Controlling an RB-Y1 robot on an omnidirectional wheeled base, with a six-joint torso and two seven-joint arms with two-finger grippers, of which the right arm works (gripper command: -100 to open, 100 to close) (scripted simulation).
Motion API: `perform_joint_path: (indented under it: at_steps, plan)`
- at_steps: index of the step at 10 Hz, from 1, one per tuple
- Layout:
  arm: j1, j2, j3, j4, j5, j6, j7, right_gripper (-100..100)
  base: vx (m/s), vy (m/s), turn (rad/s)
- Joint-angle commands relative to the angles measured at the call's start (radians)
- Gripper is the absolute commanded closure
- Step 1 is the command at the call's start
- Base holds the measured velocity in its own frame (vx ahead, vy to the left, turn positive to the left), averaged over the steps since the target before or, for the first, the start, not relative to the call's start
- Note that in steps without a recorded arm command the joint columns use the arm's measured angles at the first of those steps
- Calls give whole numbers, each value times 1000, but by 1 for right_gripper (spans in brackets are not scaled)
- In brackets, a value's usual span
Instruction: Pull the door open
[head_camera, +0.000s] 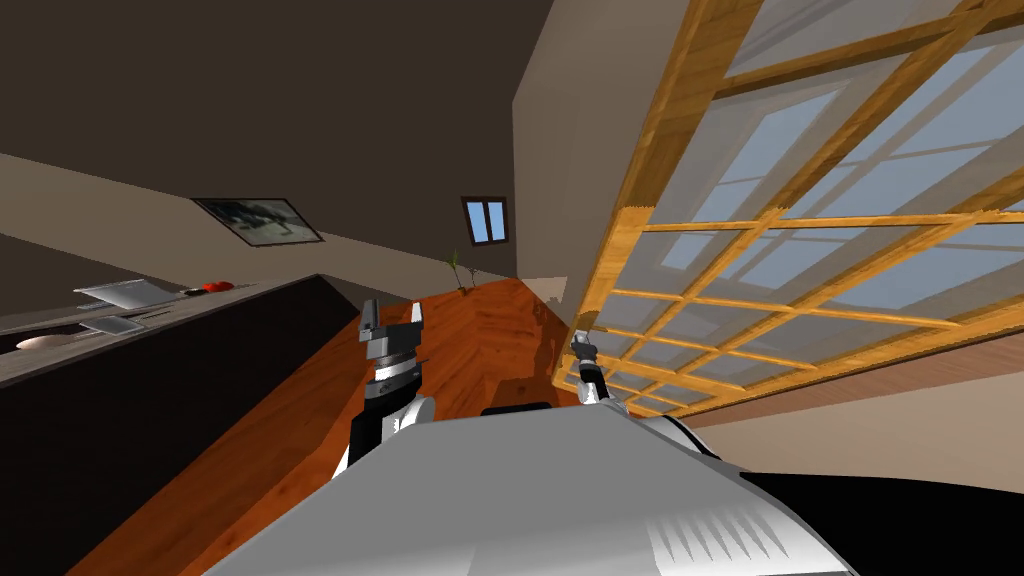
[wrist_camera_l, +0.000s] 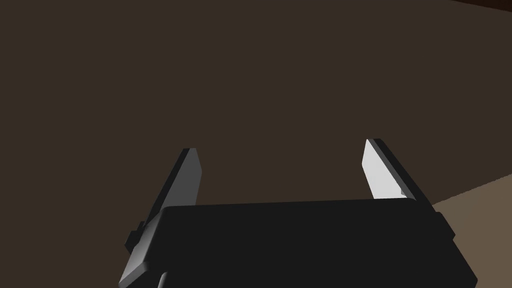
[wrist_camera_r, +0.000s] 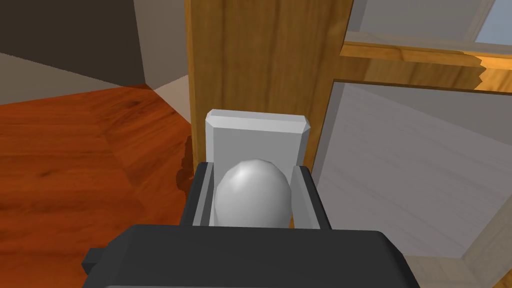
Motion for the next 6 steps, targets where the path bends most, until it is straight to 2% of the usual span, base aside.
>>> perform_joint_path:
  at_steps: [1, 4, 6]
  plan:
    - [14, -3, 20, -5, 12, 7, -27, 100, -191, 61, 89]
    - [27, -33, 45, -6, 27, 6, -74, 100, -212, 14, 109]
    - [34, -51, 59, -6, 37, 6, -102, 100, -205, -21, 113]
